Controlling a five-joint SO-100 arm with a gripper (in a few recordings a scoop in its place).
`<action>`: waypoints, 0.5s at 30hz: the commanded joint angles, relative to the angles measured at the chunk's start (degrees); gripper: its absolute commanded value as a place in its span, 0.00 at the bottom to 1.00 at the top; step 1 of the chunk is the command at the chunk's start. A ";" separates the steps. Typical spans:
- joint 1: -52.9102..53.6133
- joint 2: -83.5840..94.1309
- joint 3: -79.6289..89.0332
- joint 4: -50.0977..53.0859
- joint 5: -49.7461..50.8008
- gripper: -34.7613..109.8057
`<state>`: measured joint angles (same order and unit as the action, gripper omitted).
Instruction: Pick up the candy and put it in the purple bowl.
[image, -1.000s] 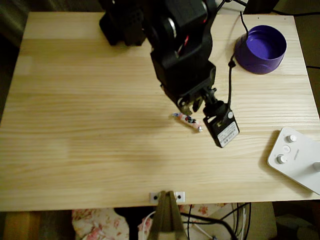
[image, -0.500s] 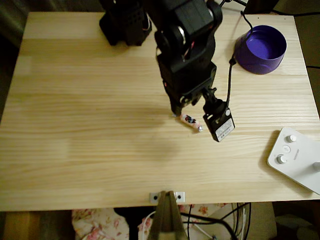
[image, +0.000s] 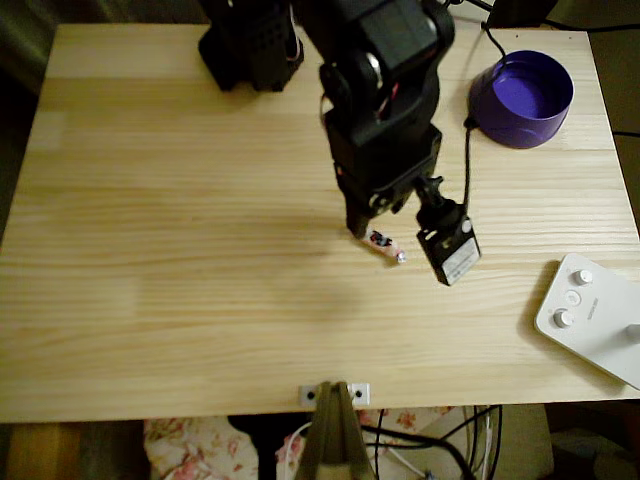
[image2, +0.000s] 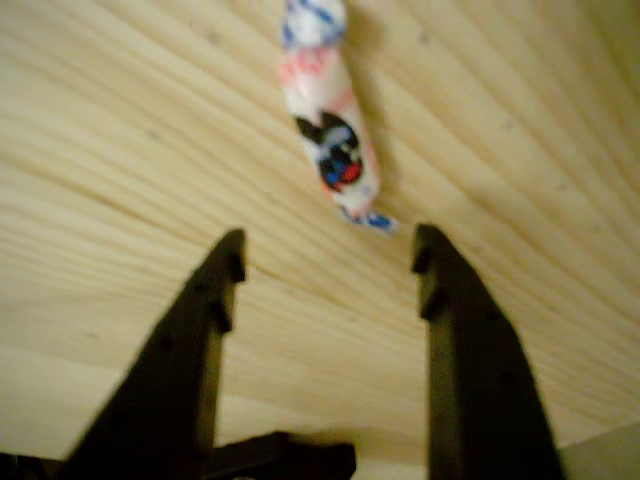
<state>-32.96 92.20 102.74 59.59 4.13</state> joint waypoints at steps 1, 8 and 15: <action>-1.05 0.62 -5.19 -0.44 0.44 0.40; -1.49 -1.23 -6.33 -0.53 0.62 0.40; -1.67 -3.78 -6.42 -1.76 1.05 0.40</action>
<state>-33.40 87.10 100.46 58.62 4.57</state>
